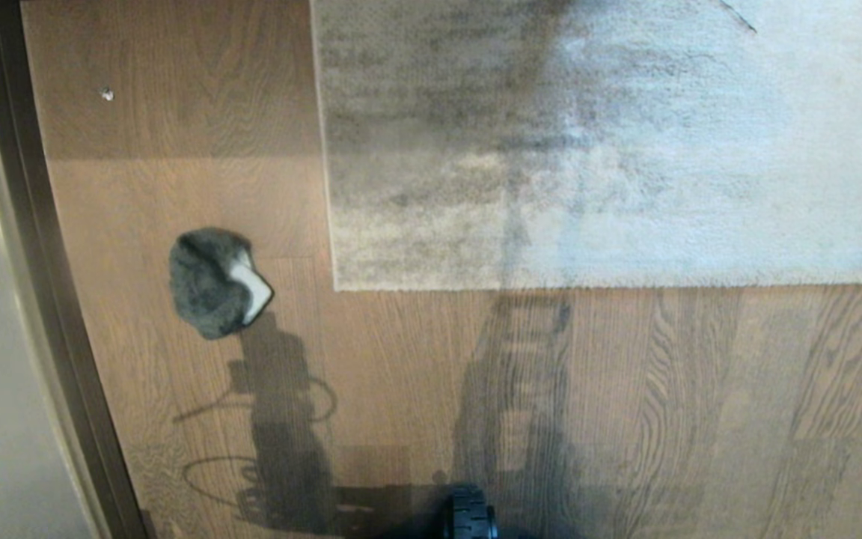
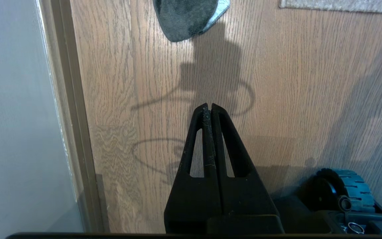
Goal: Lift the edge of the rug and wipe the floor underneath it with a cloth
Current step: Pick up the rag
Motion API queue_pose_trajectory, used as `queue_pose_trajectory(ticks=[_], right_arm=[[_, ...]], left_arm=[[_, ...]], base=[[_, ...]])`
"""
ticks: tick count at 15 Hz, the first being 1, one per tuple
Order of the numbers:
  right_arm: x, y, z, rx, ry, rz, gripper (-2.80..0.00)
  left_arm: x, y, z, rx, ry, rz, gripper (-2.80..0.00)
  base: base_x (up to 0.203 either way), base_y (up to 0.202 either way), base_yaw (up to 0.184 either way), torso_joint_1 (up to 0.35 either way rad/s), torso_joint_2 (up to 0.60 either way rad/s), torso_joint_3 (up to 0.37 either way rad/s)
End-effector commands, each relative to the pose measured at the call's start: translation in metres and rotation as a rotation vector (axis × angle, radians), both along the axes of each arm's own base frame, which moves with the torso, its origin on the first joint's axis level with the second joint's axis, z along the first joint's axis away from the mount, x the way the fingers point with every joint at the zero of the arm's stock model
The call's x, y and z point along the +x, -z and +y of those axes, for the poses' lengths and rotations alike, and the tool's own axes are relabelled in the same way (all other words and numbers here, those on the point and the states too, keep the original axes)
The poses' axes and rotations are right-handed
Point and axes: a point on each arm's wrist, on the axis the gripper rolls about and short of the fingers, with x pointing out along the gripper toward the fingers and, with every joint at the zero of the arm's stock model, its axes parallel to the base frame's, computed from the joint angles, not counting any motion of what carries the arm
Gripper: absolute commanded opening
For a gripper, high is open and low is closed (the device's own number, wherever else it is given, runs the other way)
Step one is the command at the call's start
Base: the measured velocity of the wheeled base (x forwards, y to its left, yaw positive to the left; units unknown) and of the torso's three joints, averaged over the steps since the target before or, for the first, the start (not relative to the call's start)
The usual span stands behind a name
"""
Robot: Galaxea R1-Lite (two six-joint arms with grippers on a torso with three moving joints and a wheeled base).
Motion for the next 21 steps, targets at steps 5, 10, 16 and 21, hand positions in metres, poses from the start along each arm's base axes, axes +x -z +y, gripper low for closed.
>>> queue_pose_trajectory(ticks=[5, 10, 16, 21], right_arm=[[0.0000, 0.0001, 0.0000, 0.000, 0.000, -0.001, -2.80], [-0.0001, -0.0001, 0.0000, 0.000, 0.000, -0.001, -2.80], [-0.0001, -0.0002, 0.0000, 0.000, 0.000, -0.002, -2.80], [-0.0001, -0.0001, 0.0000, 0.000, 0.000, -0.001, -2.80]], left_arm=[[0.0000, 0.0000, 0.0000, -0.001, -0.001, 0.000, -2.80], [0.0000, 0.0002, 0.0000, 0.001, -0.002, 0.001, -2.80], [0.0000, 0.0002, 0.0000, 0.002, -0.003, 0.001, -2.80], [0.0000, 0.0002, 0.0000, 0.001, -0.003, 0.001, -2.80]], base=[[0.000, 0.000, 0.000, 0.000, 0.00, 0.000], [0.000, 0.000, 0.000, 0.000, 0.00, 0.000], [0.000, 0.000, 0.000, 0.000, 0.00, 0.000], [0.000, 0.000, 0.000, 0.000, 0.00, 0.000]])
